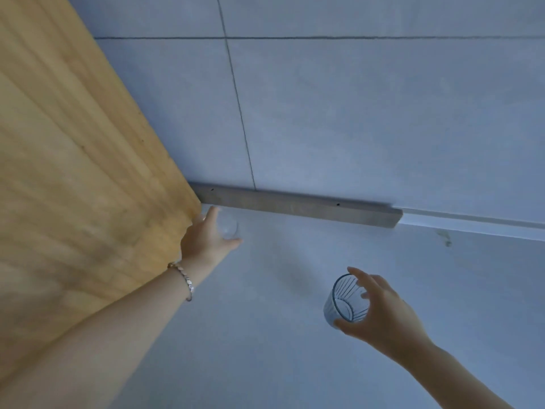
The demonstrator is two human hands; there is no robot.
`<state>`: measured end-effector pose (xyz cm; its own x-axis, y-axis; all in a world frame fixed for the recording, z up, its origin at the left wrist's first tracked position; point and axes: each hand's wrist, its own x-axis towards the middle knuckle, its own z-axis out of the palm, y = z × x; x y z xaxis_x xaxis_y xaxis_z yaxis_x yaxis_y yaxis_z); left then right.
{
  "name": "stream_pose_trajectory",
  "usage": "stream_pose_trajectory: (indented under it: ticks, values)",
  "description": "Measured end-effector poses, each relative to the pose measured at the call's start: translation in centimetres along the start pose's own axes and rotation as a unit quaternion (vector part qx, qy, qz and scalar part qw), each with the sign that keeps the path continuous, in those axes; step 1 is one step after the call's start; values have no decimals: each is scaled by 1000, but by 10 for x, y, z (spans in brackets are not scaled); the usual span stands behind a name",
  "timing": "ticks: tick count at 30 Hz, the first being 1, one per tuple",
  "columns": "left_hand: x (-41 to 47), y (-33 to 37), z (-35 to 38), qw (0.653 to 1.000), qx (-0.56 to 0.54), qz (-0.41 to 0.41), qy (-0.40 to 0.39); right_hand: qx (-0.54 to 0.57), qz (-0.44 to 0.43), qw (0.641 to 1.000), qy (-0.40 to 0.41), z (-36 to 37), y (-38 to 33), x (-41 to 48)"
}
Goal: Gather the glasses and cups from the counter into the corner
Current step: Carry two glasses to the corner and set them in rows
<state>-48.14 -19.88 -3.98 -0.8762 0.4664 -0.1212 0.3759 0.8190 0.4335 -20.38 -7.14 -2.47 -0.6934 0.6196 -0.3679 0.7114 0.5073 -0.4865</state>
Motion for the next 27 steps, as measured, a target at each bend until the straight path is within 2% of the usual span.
stream_pose_trajectory:
  ticks: [6, 14, 23, 27]
  values:
    - [75, -32, 4, 999, -47, -14, 10, -6, -6, 1000, -6, 25, -52, 53]
    - [104, -39, 18, 997, -68, -8, 34, -13, -42, 999, 9, 43, -126, 156]
    - [110, -67, 22, 992, -100, 64, -35, -1, -62, 998, 13, 70, -185, 219]
    - [107, -67, 23, 995, -72, 49, -52, -9, -45, 999, -6, 67, -175, 208]
